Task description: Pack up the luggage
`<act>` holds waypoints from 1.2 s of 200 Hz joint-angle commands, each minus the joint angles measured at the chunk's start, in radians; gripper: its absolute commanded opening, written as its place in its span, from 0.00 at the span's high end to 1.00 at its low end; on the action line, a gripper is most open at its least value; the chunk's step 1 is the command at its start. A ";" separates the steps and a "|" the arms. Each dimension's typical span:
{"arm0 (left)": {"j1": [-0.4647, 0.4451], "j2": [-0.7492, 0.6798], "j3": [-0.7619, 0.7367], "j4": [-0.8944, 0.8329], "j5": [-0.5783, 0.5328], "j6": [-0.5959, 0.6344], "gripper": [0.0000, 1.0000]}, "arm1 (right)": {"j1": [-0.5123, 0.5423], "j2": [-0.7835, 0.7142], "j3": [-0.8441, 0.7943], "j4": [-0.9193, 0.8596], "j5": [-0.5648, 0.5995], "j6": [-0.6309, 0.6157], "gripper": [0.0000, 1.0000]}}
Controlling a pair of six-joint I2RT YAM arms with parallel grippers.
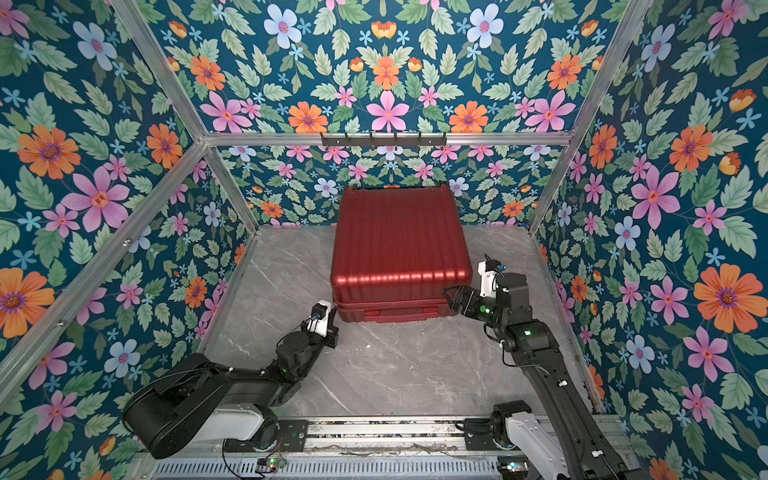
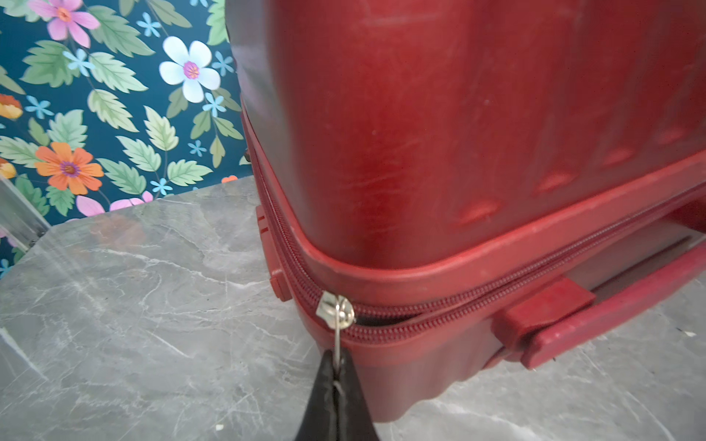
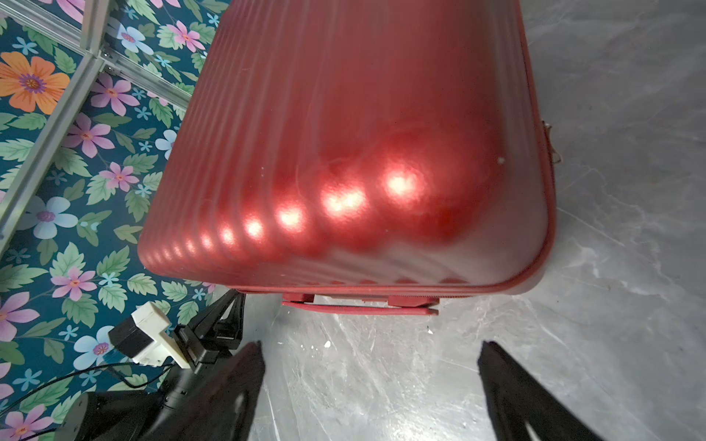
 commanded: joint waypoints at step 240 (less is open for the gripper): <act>0.019 -0.153 -0.013 -0.090 0.368 -0.165 1.00 | -0.253 0.312 -0.260 0.914 -0.324 0.492 0.06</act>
